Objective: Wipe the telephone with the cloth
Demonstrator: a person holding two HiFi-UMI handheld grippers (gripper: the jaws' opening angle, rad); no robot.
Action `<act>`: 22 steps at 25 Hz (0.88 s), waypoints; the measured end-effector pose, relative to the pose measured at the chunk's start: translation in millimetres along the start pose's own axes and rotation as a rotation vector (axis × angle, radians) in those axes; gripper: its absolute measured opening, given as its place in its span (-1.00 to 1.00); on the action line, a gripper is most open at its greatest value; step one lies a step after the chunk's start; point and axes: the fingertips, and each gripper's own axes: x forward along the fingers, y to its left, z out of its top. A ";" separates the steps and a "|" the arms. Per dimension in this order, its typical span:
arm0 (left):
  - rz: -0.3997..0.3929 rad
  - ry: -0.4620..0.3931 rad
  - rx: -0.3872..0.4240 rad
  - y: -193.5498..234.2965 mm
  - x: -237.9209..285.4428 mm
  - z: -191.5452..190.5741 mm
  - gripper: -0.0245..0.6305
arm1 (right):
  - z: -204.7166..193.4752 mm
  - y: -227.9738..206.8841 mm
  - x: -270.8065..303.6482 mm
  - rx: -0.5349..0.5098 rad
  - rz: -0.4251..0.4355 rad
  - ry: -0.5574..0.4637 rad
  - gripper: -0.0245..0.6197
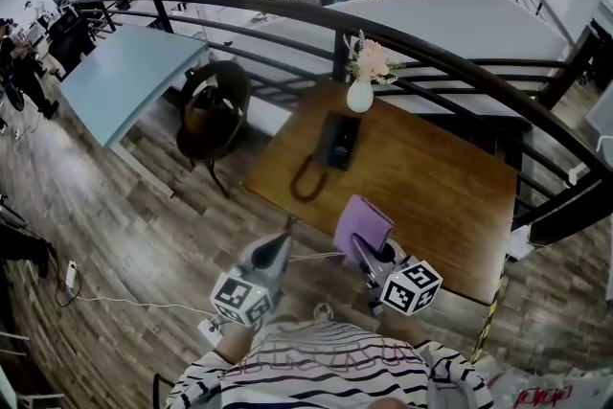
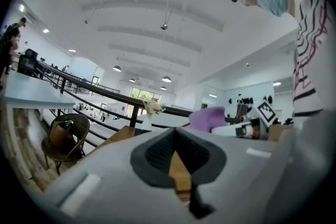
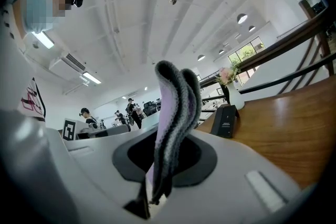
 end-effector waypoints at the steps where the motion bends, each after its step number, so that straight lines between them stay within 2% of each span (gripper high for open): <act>1: 0.001 0.002 0.003 1.6 7.1 -0.1 -0.92 | 2.3 -6.6 2.1 0.000 0.000 0.003 -0.77; 9: -0.023 0.015 0.001 48.4 64.5 -1.8 -0.92 | 13.5 -52.8 50.9 0.015 -0.024 0.010 -0.77; 14: -0.097 0.038 -0.014 92.0 97.9 5.8 -0.92 | 31.6 -72.0 91.2 0.024 -0.097 -0.027 -0.77; 22: -0.218 0.064 0.015 161.7 139.8 34.7 -0.92 | 58.9 -84.1 155.2 0.037 -0.199 -0.106 -0.77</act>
